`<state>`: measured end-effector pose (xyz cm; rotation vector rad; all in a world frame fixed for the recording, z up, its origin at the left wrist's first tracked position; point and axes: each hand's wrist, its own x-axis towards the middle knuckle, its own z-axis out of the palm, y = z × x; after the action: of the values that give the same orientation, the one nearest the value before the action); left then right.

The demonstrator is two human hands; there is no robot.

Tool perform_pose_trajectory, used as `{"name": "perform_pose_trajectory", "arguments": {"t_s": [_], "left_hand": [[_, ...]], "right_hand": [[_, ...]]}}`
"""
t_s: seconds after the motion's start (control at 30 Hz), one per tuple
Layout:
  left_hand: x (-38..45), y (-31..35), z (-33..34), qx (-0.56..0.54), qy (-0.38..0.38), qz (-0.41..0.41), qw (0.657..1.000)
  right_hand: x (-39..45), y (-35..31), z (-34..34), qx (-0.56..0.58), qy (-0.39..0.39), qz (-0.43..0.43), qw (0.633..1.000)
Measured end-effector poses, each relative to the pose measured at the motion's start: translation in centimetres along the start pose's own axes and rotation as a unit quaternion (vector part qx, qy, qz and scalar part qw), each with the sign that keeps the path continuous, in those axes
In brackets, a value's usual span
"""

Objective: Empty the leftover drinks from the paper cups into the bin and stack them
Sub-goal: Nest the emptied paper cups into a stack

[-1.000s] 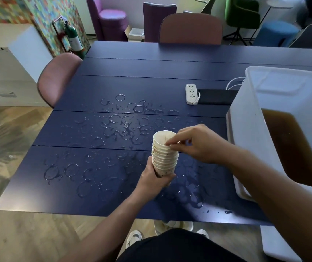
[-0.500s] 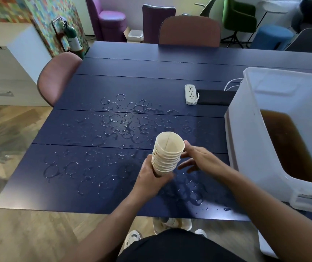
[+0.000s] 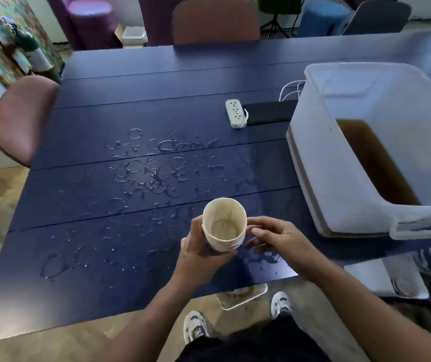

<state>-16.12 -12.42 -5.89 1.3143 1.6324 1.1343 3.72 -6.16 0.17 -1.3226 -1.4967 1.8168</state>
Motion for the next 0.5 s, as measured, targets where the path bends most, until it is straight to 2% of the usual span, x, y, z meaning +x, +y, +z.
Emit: {"name": "perform_pose_trajectory", "arguments": {"t_s": [0.13,0.23,0.5], "left_hand": [[-2.0,0.5,0.1,0.0,-0.035,0.007,0.999],[-4.1,0.4,1.2,0.023,-0.054,-0.011,0.998],[-11.2,0.1,7.7,0.045,0.018,-0.039,0.998]], "right_hand": [[-2.6,1.6,0.0,0.001,0.019,0.007,1.0],[-4.0,2.6,-1.0,0.005,0.001,0.018,1.0],[-6.7,6.5,-4.8,-0.006,-0.088,0.079,0.993]]}}
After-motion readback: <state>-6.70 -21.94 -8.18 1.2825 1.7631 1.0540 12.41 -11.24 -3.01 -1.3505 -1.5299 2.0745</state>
